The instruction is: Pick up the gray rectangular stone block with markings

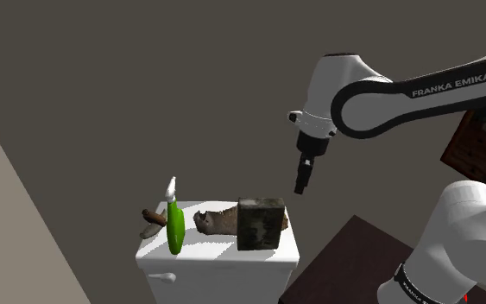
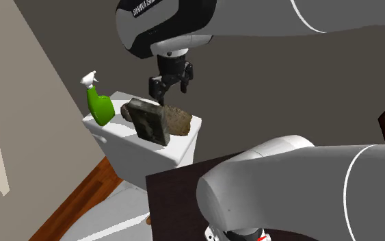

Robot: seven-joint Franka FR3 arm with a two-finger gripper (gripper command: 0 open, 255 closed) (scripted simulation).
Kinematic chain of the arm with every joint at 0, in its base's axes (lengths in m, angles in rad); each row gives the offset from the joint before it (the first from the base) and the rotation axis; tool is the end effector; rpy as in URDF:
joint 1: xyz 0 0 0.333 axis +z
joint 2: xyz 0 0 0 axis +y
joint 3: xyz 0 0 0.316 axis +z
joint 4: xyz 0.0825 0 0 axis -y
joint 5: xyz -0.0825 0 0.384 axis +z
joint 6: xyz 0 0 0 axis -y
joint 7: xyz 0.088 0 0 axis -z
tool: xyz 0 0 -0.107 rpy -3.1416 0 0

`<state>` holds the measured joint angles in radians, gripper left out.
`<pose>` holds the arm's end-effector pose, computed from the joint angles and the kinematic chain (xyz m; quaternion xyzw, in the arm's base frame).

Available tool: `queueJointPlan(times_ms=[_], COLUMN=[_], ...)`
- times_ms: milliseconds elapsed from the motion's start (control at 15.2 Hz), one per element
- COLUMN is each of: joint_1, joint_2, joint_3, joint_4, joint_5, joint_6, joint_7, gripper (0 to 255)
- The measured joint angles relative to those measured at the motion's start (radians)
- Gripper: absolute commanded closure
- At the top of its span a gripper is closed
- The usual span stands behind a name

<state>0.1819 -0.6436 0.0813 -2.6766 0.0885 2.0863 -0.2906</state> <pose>0.3378 0.0948 0.4350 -0.9688 -0.2459 -0.0266 0.0141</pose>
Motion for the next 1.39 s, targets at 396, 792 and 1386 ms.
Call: queueJointPlan(times_ms=[396, 792, 1386], joint_1=[0.065, 0.068, 0.068], joint_2=[0.133, 0.207, 0.222], joint_3=[0.051, 0.06, 0.06], joint_4=[-0.067, -0.103, -0.115], joint_5=[0.021, 0.025, 0.025], joint_6=[0.253, 0.368, 0.397], joint_7=[-0.04, -0.046, -0.047], gripper=[0, 0, 255])
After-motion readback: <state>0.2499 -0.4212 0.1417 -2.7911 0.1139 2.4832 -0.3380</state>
